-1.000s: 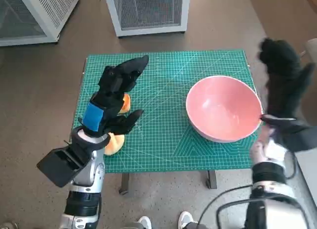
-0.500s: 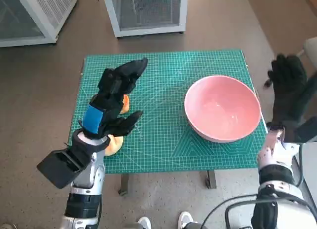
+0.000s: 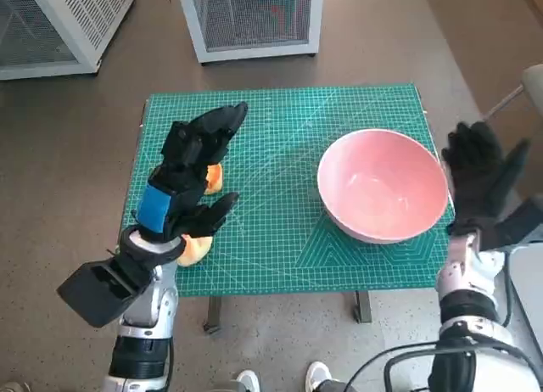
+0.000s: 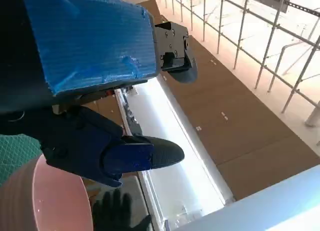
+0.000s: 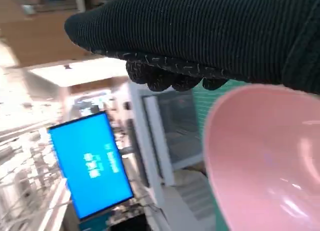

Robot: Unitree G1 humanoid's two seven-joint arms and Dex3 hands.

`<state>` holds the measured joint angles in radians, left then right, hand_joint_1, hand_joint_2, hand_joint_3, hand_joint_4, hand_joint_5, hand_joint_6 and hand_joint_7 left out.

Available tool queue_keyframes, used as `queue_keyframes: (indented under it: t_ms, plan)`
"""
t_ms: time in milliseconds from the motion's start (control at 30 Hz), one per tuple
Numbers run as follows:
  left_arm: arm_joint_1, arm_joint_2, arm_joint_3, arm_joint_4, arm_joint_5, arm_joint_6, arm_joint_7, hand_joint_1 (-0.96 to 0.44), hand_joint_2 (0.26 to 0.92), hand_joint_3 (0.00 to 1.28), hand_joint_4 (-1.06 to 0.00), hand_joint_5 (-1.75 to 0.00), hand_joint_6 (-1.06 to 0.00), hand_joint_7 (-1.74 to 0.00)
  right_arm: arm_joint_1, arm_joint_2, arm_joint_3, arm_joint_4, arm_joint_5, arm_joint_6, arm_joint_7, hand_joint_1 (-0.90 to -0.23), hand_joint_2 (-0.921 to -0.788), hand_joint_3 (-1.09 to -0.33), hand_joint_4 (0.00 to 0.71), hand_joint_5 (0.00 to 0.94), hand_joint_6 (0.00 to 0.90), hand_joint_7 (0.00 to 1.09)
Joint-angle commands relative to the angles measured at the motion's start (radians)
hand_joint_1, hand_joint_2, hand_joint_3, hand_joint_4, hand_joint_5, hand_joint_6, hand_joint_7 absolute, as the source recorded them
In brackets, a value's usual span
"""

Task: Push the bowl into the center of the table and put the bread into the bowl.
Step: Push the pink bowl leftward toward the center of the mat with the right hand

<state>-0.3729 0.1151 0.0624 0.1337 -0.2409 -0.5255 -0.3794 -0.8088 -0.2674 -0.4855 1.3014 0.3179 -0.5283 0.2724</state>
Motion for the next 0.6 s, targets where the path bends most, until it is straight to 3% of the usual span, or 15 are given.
queue_keyframes:
  t_ms: [33,600]
  plan:
    - [0.017,0.010,0.006,-0.028,-0.007,0.012,0.000,-0.47,0.921,0.42,-0.28,-0.04,0.00,-0.75,0.030,0.023,-0.006,0.021,-0.006,0.044,-0.014,-0.439,-0.921,-0.752,0.289,0.000,0.102,0.47]
    - [0.041,0.028,0.016,-0.068,-0.005,0.034,-0.001,-0.47,0.921,0.41,-0.28,-0.04,0.00,-0.74,0.020,0.096,-0.014,0.030,-0.012,0.105,-0.001,-0.501,-0.921,-0.686,0.284,0.001,0.113,0.43]
